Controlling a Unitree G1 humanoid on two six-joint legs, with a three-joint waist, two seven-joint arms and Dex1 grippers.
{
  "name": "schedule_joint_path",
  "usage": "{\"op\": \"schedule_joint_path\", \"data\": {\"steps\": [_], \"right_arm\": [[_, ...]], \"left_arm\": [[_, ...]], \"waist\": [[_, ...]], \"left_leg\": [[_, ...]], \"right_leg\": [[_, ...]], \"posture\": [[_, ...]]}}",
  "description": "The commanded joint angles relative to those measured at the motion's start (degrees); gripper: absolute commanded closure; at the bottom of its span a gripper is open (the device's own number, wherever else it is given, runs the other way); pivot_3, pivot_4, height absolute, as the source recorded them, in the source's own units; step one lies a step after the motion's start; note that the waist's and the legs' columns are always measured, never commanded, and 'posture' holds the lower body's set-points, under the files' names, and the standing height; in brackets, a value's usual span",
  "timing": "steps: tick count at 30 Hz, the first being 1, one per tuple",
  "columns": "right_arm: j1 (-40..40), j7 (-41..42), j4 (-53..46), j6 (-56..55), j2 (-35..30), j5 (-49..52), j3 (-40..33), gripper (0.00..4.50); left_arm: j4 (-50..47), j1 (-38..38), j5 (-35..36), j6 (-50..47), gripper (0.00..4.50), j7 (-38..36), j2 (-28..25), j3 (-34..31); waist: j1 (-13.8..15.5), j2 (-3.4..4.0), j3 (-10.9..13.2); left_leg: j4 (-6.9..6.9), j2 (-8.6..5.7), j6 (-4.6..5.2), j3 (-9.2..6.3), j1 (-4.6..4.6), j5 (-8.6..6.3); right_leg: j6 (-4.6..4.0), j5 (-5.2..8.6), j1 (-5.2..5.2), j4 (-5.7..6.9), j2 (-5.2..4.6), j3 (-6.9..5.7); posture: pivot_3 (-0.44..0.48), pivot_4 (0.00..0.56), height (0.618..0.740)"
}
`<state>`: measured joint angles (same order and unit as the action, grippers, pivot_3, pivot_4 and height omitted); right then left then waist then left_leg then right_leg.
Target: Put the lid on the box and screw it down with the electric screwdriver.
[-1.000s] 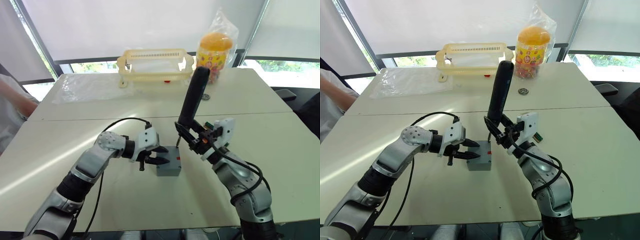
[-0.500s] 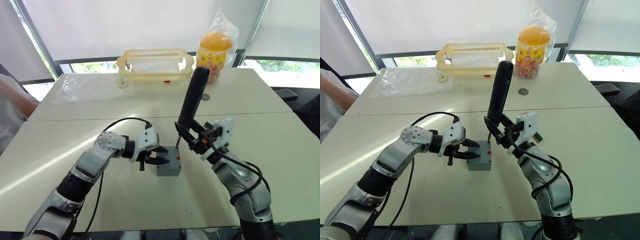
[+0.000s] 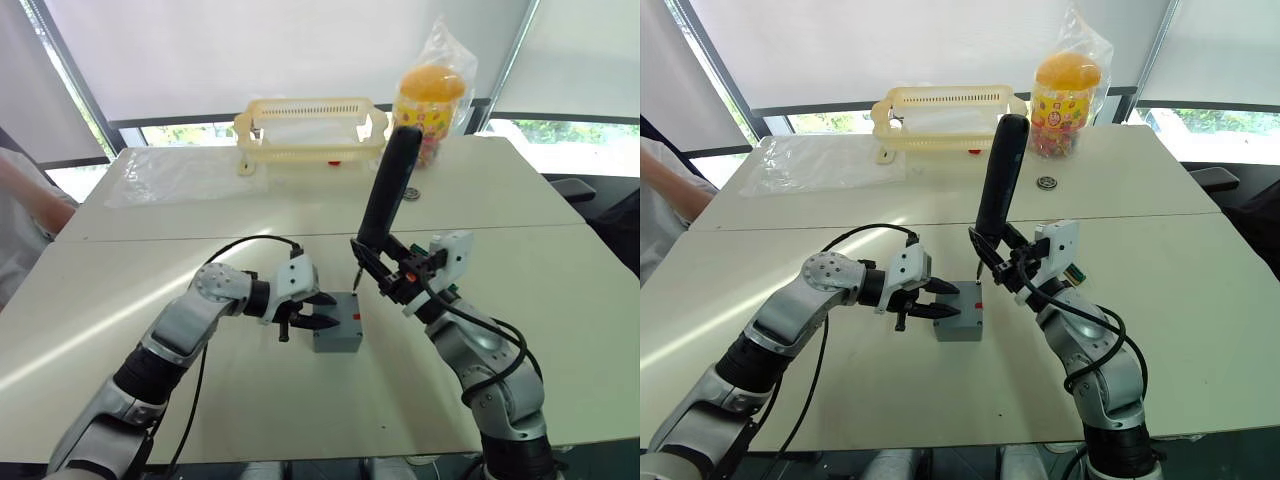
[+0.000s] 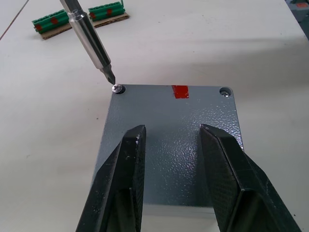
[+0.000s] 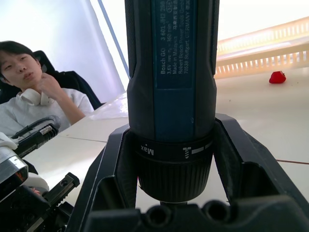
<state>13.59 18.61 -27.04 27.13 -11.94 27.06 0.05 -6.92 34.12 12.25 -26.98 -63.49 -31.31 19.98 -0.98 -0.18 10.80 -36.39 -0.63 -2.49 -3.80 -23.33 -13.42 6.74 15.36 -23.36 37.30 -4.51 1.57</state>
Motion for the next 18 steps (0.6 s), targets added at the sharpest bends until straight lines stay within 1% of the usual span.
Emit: {"op": "schedule_joint_path", "data": {"steps": [1,18], "right_arm": [[0.55,0.58,-3.21,-2.01,-0.07,0.55,-0.63,2.70],[-0.98,1.60,-0.65,-4.25,0.40,-1.31,0.51,2.70]], "left_arm": [[0.07,-0.84,-1.46,-0.56,2.75,0.29,-0.33,1.39],[0.16,-0.69,-1.48,-0.82,2.75,0.37,-0.53,1.17]], "waist": [[0.00,0.00,0.00],[-0.01,-0.01,-0.01]], "left_leg": [[0.00,0.00,0.00,0.00,0.00,0.00],[0.00,0.00,0.00,0.00,0.00,0.00]], "right_leg": [[0.00,0.00,0.00,0.00,0.00,0.00],[0.00,0.00,0.01,0.00,0.00,0.00]], "posture": [[0.000,0.150,0.740],[0.000,0.150,0.740]]}}
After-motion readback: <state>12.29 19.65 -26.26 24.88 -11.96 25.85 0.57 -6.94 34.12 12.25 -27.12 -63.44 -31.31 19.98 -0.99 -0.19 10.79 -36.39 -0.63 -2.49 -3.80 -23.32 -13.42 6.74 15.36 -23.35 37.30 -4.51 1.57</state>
